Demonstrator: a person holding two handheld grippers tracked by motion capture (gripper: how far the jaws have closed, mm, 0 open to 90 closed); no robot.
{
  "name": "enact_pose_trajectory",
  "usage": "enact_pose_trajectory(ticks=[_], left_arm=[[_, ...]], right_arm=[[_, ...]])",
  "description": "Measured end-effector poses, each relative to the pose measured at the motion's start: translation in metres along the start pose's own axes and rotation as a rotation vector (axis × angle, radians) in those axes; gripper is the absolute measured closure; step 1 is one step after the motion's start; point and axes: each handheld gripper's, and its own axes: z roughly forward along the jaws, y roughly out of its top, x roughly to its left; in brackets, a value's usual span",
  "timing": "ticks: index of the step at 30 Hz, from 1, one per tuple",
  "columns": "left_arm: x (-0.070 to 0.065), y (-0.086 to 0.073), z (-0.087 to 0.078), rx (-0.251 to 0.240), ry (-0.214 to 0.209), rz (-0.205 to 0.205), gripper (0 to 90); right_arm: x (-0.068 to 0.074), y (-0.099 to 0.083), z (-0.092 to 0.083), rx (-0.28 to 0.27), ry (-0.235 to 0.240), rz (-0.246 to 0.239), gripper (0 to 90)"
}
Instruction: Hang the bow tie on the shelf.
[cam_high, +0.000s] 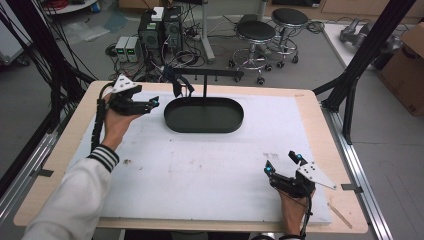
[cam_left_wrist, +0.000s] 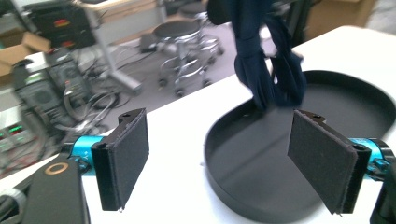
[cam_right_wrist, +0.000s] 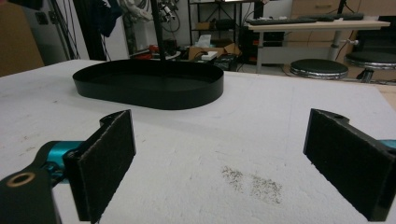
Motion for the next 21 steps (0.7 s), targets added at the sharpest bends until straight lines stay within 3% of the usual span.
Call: enact_pose_trajectory(ticks=[2, 5, 11, 14, 16, 18, 21], left_arm=[[-0.001, -0.008, -0.017, -0.025, -0.021, 0.005, 21.2], [-0.002, -0.022, -0.041, -0.038, -0.006, 0.034, 16.9], [-0.011, -0.067, -0.079, -0.077, -0.040, -0.002, 14.4], [-0.021, -0.089, -0.098, -0.130, -0.007, 0.023, 14.4], [-0.025, -0.103, -0.107, -0.158, -0.031, -0.012, 14.4], [-0.028, -0.113, -0.116, -0.166, -0.045, -0.019, 14.4], [-0.035, -0.128, -0.130, -0.218, -0.057, -0.036, 14.4]], right_arm=[[-0.001, 0.000, 0.000, -0.002, 0.002, 0.001, 8.0], [-0.002, 0.000, 0.000, -0.008, 0.003, 0.006, 8.1], [-0.001, 0.000, 0.000, -0.001, 0.005, 0.004, 8.1], [-0.001, 0.000, -0.001, -0.006, 0.001, 0.003, 8.1], [-0.001, 0.000, -0.001, -0.005, -0.001, 0.003, 8.1], [-0.001, 0.000, 0.000, -0.005, -0.002, 0.004, 8.1], [-0.001, 0.000, -0.001, -0.006, -0.004, 0.008, 8.0]])
